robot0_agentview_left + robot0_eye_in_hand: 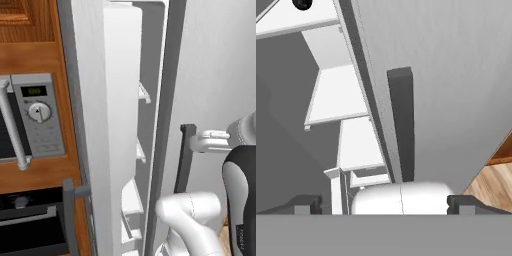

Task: Take the eggplant and sweet potato out of the freezer and place them in the tupperware container on the counter. Then put the tupperware containing the vegetables back in the freezer.

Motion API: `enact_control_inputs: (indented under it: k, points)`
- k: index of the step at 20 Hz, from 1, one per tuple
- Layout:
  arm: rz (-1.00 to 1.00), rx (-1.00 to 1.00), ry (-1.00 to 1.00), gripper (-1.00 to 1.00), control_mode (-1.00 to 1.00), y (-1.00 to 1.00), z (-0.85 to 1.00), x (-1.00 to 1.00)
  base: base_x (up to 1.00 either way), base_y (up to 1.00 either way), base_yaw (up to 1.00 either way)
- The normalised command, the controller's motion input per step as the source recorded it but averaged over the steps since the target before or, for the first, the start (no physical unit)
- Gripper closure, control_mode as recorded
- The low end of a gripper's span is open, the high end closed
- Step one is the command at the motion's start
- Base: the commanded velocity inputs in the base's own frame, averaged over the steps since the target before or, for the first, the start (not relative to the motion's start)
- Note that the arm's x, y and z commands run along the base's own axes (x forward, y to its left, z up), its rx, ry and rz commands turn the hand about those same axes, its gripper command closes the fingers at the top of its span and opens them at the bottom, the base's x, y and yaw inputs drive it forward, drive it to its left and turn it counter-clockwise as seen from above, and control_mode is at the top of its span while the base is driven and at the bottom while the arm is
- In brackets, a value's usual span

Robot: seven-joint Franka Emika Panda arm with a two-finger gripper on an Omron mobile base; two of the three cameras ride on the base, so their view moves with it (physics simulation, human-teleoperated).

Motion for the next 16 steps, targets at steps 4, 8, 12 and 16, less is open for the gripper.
enact_control_inputs:
  k: [4, 8, 12, 16]
  points:
    - [0.0, 0.0, 0.0, -1.0, 1.0, 0.0, 0.0, 0.0, 0.08, 0.44, 0.0]
    - [0.0, 0.12, 0.05, -1.0, -1.0, 0.15, 0.29, -0.02, -0.01, 0.12, 0.0]
    - [0.04, 0.27, 0.02, -1.0, -1.0, 0.01, 0.68, -0.08, 0.0, 0.0, 0.0]
    - [0.01, 0.18, -0.03, -1.0, -1.0, 0.38, 0.65, 0.02, 0.0, 0.0, 0.0]
